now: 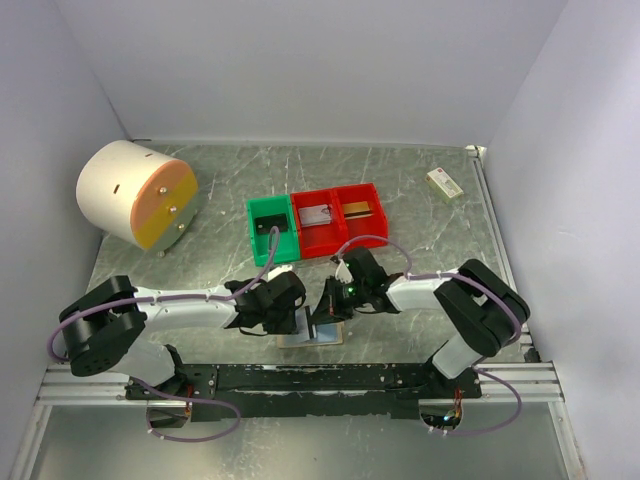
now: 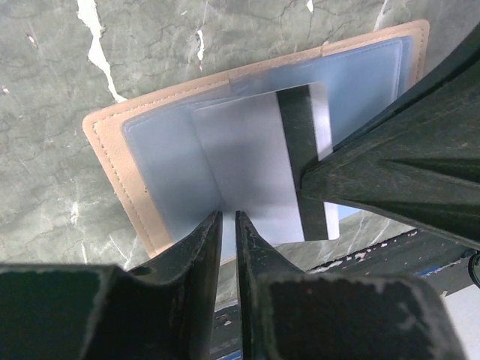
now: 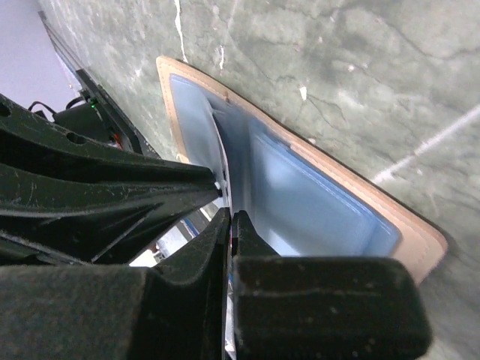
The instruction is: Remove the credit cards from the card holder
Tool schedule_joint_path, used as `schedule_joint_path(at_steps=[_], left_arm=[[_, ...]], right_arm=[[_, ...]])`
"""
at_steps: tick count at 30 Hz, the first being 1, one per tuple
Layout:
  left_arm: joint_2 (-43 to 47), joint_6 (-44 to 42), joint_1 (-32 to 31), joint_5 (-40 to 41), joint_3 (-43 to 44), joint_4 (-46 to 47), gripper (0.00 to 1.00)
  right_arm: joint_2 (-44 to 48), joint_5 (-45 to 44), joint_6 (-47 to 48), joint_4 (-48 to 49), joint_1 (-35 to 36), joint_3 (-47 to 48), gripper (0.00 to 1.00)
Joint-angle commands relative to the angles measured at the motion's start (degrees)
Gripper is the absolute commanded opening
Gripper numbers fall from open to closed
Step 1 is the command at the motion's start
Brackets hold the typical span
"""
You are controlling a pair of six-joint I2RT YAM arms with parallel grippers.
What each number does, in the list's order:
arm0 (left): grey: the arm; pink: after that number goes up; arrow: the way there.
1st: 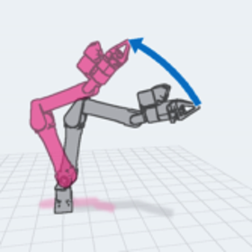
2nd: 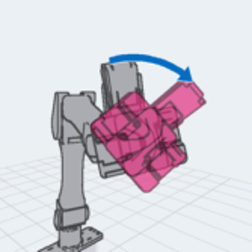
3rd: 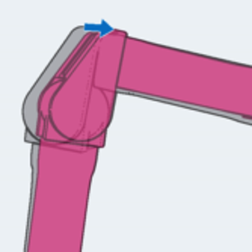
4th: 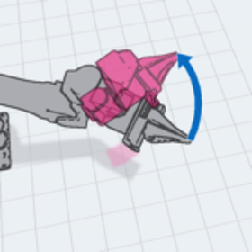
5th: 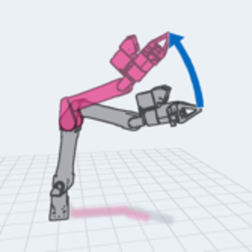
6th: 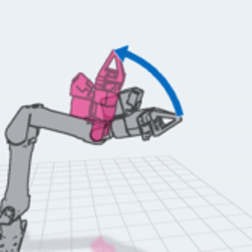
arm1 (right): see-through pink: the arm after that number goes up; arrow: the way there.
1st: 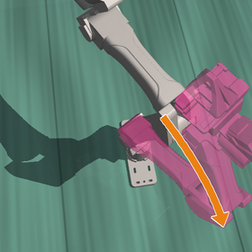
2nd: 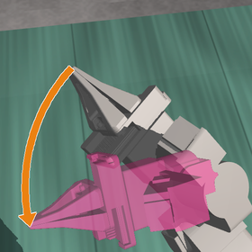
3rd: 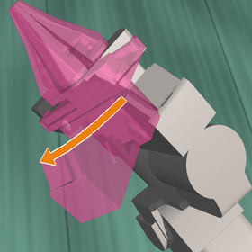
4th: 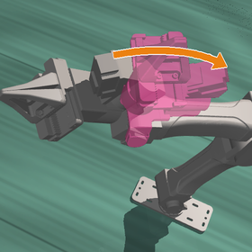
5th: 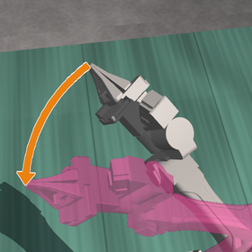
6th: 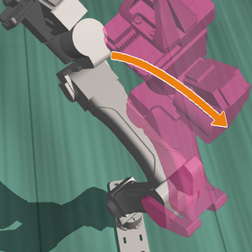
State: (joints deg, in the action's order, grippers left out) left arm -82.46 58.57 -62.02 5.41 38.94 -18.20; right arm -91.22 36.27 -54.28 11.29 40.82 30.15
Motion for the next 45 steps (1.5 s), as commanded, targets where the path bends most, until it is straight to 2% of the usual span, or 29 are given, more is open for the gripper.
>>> schedule_joint_path(at_steps=[1,3,10,13,18,20,25,28,31,36,41,45], left_arm=[[-0.5,0.1,-0.4,0.6,-1.9,-1.2,0.25],[-0.6,-0.1,-0.3,0.5,-1.9,-0.9,0.25],[-0.9,-0.4,-0.3,0.6,-1.3,-1.3,0.24],[-0.8,-0.3,-0.4,0.9,-1.1,-1.6,0.24],[-0.2,0.1,-0.4,1.2,-1.4,-1.9,0.24],[0.1,0.3,-0.4,1.2,-1.6,-2.0,0.24],[0.3,0.2,-0.4,1.4,-1.6,-2.1,0.24],[0.1,0.1,-0.3,1.4,-1.4,-2.1,0.24],[0.1,0.1,-0.4,1.3,-1.4,-1.9,0.24],[0.6,0.3,-0.4,1.6,-1.4,-2.0,0.24],[1.6,0.7,-0.4,3.0,-1.4,-3.7,0.25],[3.8,0.7,-0.3,4.9,-1.5,-5.2,0.30]], right_arm=[[2.0,-0.9,0.3,-0.7,-1.0,-2.5,0.00],[1.7,0.3,-1.0,1.5,-0.9,-2.9,0.01],[-0.8,1.0,-4.8,8.0,0.4,-2.2,0.21],[-2.5,1.1,-5.8,9.4,1.7,-1.1,0.22],[-2.4,-0.4,-5.8,8.8,2.7,-1.3,0.11],[-1.6,-1.0,-5.1,7.5,2.6,-1.5,0.11],[0.5,-1.5,-5.0,6.3,2.6,-2.9,0.22],[1.6,-2.4,-5.1,5.6,2.3,-3.4,0.24],[2.1,-2.8,-5.2,5.3,1.8,-3.3,0.20],[1.8,-2.0,-4.9,5.0,1.7,-2.8,0.00],[6.4,-7.0,0.2,-4.8,0.0,-0.8,0.00],[14.1,-11.5,6.1,-14.8,-5.4,0.0,0.00]])
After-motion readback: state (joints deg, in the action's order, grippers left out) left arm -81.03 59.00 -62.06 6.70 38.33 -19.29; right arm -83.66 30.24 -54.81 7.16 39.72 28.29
